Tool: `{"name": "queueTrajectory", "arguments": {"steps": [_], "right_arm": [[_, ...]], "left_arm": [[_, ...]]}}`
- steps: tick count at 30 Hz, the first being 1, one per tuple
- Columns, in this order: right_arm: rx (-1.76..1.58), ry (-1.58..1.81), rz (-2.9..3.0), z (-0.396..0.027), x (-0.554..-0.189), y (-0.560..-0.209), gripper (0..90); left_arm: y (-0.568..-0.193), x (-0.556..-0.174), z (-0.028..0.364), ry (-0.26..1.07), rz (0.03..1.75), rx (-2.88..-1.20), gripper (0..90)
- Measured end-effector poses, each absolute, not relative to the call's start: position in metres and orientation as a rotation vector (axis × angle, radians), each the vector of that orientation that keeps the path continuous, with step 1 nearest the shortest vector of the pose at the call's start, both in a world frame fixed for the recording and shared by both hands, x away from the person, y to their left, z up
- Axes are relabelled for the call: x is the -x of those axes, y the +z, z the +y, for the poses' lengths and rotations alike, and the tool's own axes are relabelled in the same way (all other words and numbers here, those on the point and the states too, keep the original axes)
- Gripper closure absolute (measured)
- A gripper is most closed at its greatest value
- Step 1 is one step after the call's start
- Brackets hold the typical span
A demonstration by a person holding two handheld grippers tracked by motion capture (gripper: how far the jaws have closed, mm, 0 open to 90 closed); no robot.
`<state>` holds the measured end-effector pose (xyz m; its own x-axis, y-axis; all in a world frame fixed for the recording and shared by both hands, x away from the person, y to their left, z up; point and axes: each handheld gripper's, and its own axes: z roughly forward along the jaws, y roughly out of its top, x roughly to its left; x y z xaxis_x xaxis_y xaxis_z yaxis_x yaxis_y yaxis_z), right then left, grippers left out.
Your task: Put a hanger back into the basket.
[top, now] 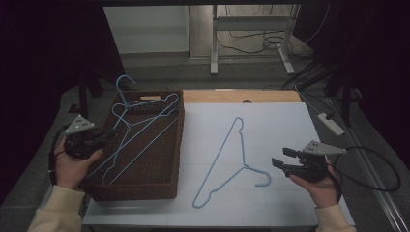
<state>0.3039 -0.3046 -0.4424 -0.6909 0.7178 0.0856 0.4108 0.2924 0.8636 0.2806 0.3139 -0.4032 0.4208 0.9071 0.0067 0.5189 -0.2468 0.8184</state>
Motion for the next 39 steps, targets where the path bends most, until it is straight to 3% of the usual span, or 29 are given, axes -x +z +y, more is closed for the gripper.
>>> {"name": "queueTrajectory", "arguments": {"steps": [23,33,35,39], "right_arm": [[-1.019,1.326,2.28,-0.302,-0.305,-0.447,34.9],[-1.017,1.315,2.296,-0.301,-0.305,-0.448,34.1],[-1.016,1.313,2.299,-0.301,-0.305,-0.448,34.1],[-1.016,1.31,2.302,-0.301,-0.305,-0.448,33.9]], "left_arm": [[-0.443,-0.315,0.303,0.497,1.299,-2.087,87.0],[-0.457,-0.324,0.3,0.519,1.392,-2.182,85.3],[-0.458,-0.325,0.299,0.561,1.398,-2.189,79.5],[-0.452,-0.323,0.297,0.633,1.373,-2.165,56.2]]}}
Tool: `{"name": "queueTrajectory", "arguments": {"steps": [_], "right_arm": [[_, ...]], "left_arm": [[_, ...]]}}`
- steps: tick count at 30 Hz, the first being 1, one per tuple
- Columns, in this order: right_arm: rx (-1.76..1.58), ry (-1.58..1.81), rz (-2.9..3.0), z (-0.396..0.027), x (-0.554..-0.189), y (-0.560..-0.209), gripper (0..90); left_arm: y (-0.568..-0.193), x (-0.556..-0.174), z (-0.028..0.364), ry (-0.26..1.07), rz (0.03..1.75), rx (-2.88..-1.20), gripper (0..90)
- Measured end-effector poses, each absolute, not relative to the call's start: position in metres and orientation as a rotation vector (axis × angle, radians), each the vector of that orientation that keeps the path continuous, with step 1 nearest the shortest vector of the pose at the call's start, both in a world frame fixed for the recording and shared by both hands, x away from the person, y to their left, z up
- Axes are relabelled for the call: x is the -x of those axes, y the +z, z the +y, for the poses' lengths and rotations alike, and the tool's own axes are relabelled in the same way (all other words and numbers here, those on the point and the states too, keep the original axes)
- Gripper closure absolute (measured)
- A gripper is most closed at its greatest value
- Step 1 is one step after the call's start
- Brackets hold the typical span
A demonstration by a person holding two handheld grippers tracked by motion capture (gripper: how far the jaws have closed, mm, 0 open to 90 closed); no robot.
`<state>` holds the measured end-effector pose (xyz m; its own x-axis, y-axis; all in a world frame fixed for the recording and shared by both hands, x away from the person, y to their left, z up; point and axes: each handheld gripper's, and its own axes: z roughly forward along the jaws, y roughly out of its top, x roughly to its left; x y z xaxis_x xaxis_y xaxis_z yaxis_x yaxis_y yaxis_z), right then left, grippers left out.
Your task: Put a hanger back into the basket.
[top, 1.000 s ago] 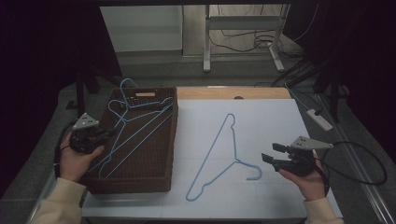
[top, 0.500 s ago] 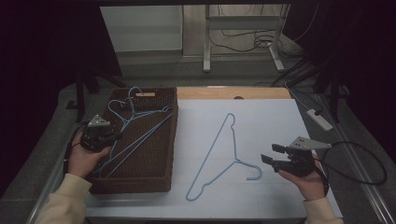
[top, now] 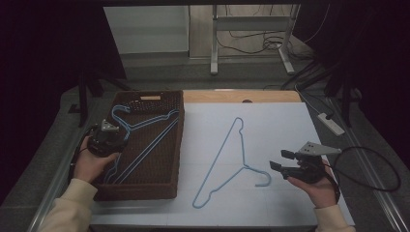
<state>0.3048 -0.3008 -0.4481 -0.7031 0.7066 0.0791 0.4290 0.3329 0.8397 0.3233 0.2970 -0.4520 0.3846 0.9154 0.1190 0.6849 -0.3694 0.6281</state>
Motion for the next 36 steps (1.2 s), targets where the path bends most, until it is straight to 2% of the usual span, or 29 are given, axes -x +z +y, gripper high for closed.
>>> {"name": "queueTrajectory", "arguments": {"steps": [3,7,17,29,36], "right_arm": [[-1.014,1.306,2.305,-0.302,-0.305,-0.449,33.6],[-1.018,1.306,2.307,-0.302,-0.305,-0.45,33.5],[-1.015,1.283,2.32,-0.299,-0.307,-0.452,32.8],[-1.017,1.277,2.328,-0.296,-0.309,-0.456,32.6],[-1.017,1.276,2.326,-0.294,-0.309,-0.459,32.6]], "left_arm": [[-0.441,-0.315,0.294,0.661,1.285,-2.137,47.2],[-0.424,-0.299,0.289,0.648,1.188,-2.051,41.1],[-0.407,-0.265,0.266,0.569,1.026,-1.921,36.5],[-0.422,-0.252,0.242,0.432,0.97,-1.834,33.1],[-0.428,-0.248,0.228,0.395,0.944,-1.851,33.1]]}}
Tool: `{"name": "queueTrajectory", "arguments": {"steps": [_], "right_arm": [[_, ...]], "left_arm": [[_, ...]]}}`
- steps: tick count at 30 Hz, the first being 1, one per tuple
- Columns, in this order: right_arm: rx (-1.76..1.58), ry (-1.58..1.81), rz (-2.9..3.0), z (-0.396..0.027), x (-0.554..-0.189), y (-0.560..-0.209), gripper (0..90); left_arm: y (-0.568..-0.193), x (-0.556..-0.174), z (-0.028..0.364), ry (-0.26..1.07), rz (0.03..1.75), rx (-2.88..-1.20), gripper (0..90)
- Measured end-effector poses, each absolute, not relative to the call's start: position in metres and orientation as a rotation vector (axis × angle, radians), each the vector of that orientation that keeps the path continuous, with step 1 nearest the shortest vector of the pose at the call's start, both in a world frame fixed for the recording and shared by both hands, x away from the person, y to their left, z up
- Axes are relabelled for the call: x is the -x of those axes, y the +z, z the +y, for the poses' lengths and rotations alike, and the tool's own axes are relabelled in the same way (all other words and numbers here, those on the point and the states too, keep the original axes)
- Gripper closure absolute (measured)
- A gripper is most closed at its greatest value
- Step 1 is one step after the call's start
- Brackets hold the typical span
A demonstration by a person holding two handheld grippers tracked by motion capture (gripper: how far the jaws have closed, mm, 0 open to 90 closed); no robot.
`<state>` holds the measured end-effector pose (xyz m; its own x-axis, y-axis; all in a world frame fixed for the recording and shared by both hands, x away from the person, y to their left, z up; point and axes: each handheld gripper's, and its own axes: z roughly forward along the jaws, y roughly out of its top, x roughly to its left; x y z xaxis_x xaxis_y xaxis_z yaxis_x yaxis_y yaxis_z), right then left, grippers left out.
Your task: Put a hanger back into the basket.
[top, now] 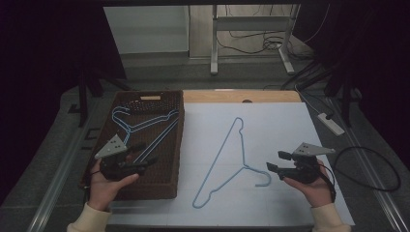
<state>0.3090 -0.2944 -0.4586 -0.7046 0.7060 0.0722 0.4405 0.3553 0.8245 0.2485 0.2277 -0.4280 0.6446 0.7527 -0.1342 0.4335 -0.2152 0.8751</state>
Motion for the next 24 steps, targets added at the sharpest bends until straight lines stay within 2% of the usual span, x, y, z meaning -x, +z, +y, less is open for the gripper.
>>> {"name": "queueTrajectory", "arguments": {"steps": [24], "right_arm": [[-0.991,1.245,2.37,-0.278,-0.302,-0.461,32.0]], "left_arm": [[-0.438,-0.244,0.211,0.375,0.905,-1.9,33.1]]}}
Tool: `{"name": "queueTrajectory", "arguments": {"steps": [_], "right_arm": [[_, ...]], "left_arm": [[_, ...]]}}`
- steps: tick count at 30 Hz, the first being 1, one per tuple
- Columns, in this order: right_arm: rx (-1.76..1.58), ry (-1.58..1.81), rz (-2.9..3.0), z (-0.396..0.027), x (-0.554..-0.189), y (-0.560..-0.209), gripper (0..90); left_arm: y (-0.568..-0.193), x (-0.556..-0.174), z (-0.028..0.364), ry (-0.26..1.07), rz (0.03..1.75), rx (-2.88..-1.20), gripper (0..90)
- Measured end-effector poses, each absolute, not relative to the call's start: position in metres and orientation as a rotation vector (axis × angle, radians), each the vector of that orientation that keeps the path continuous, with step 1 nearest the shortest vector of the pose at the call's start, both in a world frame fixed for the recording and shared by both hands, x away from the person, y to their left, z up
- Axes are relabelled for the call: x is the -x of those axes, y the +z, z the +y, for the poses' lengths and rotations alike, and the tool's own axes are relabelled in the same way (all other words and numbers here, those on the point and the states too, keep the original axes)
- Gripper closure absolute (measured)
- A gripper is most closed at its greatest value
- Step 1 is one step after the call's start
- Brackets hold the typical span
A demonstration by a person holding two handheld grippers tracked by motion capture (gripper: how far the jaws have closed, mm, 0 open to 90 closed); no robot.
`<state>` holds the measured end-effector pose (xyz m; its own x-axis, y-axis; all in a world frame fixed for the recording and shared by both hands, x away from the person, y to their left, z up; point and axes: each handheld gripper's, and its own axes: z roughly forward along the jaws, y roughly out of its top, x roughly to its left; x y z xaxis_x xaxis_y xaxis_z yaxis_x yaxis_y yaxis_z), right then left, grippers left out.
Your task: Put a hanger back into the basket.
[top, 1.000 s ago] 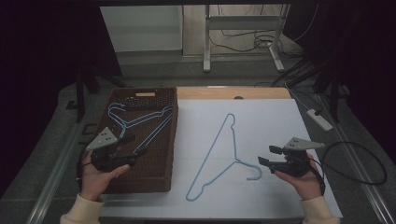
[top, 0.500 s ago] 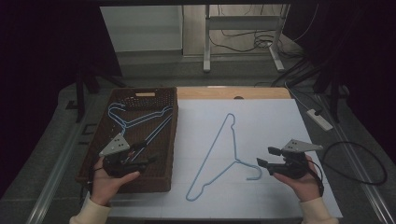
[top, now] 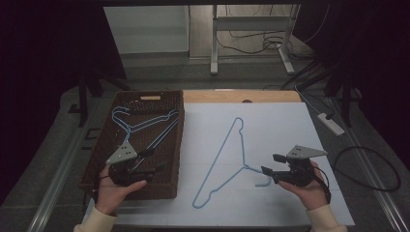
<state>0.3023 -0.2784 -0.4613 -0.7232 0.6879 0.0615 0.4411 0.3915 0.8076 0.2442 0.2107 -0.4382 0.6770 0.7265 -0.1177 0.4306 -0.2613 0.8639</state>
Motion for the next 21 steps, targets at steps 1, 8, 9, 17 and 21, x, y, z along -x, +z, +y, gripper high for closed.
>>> {"name": "queueTrajectory", "arguments": {"steps": [1,8,9,17,21], "right_arm": [[-0.995,1.238,2.375,-0.2777,-0.3027,-0.4624,32.0],[-0.986,1.215,2.393,-0.2751,-0.3028,-0.4644,32.6],[-0.986,1.215,2.393,-0.2751,-0.3028,-0.4644,32.6],[-0.991,1.203,2.392,-0.2772,-0.303,-0.4643,32.9],[-0.997,1.196,2.393,-0.2778,-0.3034,-0.4649,33.0]], "left_arm": [[-0.4389,-0.2441,0.21,0.375,0.905,-1.902,33.1],[-0.4399,-0.2423,0.2068,0.373,0.901,-1.908,33.1],[-0.4399,-0.2423,0.2068,0.373,0.901,-1.908,33.1],[-0.4379,-0.2393,0.2037,0.376,0.887,-1.912,33.1],[-0.4372,-0.2378,0.2035,0.376,0.885,-1.911,33.1]]}}
